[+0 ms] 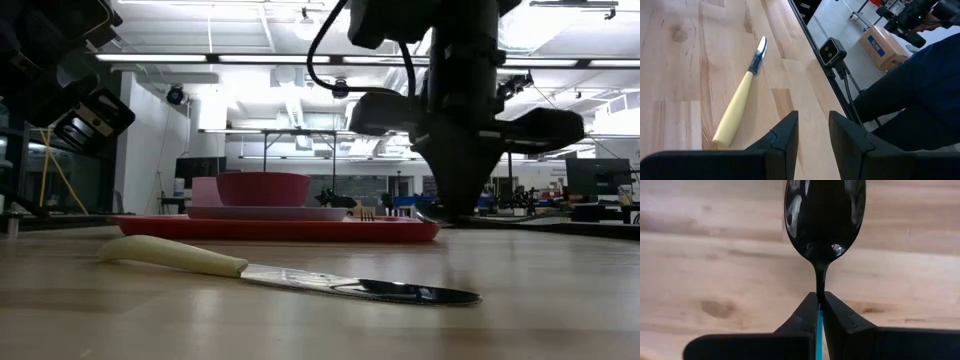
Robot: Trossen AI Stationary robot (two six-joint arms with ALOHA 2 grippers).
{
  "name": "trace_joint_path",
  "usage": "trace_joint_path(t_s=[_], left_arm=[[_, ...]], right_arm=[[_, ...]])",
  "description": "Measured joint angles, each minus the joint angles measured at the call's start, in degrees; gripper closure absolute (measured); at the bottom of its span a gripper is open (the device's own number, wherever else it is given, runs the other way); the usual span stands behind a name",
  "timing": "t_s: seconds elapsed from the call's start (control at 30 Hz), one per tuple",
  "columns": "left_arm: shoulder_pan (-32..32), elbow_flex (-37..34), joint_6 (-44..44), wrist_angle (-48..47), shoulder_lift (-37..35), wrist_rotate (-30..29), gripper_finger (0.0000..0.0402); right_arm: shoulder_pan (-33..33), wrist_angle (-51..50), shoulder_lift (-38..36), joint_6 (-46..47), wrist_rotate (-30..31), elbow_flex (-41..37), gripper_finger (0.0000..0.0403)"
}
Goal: Set up tray
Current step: Put the blue spoon on the brown napkin
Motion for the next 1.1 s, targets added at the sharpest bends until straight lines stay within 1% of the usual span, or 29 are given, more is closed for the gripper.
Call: trace_joint_path(t_s=[0.23,0.5,0.73,0.9,1.1], left_arm=[[0.0,0.0,-0.4,0.0,0.0,0.0,0.0263],[0.0,0.0,-0.6,0.0,0.0,-0.5,0.0263],[0.0,0.0,-0.6,0.0,0.0,-0.8,0.0263],[0.0,0.0,-0.6,0.0,0.0,-0.8,0.0263],[0.0,0.0,-0.7,0.0,0.0,-0.8,0.0263]], right_arm=[[1.7,-0.1,-0.1,0.4,-1.6,1.7,0.04],[3.0,-0.2,-0.1,0.2,-1.8,5.8,0.0401],[3.3,-0.2,-0.2,-0.6,0.7,8.9,0.0401],[2.0,-0.2,-0.2,-2.3,1.4,9.7,0.0401],[-1.2,-0.5,-0.2,-5.7,1.8,9.7,0.0401]])
